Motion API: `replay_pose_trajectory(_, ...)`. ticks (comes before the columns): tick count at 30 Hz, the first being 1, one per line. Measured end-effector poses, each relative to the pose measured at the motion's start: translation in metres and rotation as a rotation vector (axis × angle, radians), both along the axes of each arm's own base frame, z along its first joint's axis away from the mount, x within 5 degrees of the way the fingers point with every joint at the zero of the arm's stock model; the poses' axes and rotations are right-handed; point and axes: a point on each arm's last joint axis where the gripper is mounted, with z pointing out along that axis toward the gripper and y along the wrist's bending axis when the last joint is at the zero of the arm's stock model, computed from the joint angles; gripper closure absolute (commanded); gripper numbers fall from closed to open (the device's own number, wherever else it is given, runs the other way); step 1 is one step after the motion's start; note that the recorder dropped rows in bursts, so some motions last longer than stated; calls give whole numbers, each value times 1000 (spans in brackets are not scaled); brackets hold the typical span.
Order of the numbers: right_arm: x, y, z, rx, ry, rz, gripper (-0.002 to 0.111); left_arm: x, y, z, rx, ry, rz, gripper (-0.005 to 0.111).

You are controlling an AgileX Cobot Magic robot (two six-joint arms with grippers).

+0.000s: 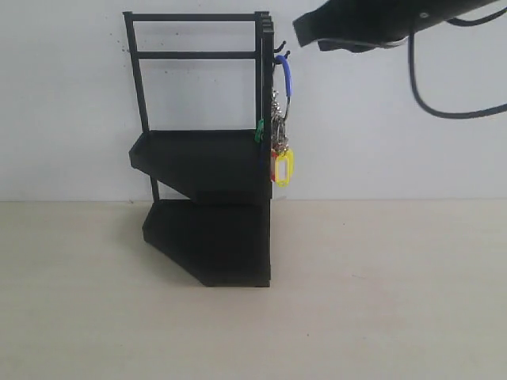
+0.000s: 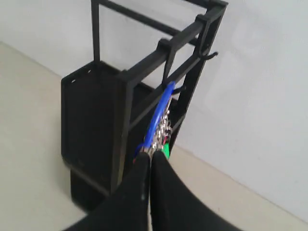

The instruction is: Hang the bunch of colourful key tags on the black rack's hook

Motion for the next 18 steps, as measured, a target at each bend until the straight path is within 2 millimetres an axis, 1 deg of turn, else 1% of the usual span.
replay_pose_trajectory(2, -35, -15, 13, -68, 104, 27, 108, 0, 0, 0, 0, 0, 0, 102)
replay_pose_trajectory(3, -48, -21, 19, -82, 118, 34, 108, 0, 0, 0, 0, 0, 0, 102)
replay_pose_trajectory(4, -70, -31, 29, -102, 141, 46, 108, 0, 0, 0, 0, 0, 0, 102)
replay_pose_trajectory(5, -84, -37, 34, -108, 160, 46, 108, 0, 0, 0, 0, 0, 0, 102)
replay_pose_trajectory(6, -105, -49, 45, -105, 161, 32, 108, 0, 0, 0, 0, 0, 0, 102)
replay_pose_trajectory(7, -120, -56, 50, -100, 155, 23, 108, 0, 0, 0, 0, 0, 0, 102)
replay_pose_trajectory(8, -138, -66, 51, -90, 145, 14, 108, 0, 0, 0, 0, 0, 0, 102)
replay_pose_trajectory(9, -152, -73, 48, -83, 137, 6, 108, 0, 0, 0, 0, 0, 0, 102)
replay_pose_trajectory(10, -172, -83, 41, -54, 117, -10, 108, 0, 0, 0, 0, 0, 0, 102)
replay_pose_trajectory(11, -179, -87, 32, -43, 121, -20, 108, 0, 0, 0, 0, 0, 0, 102)
replay_pose_trajectory(14, -204, -100, 8, 14, 53, -38, 108, 0, 0, 0, 0, 0, 0, 102)
replay_pose_trajectory(16, -219, -108, -5, 68, -36, -50, 108, 0, 0, 0, 0, 0, 0, 102)
replay_pose_trajectory(18, -232, -115, -11, 133, -148, -61, 108, 0, 0, 0, 0, 0, 0, 102)
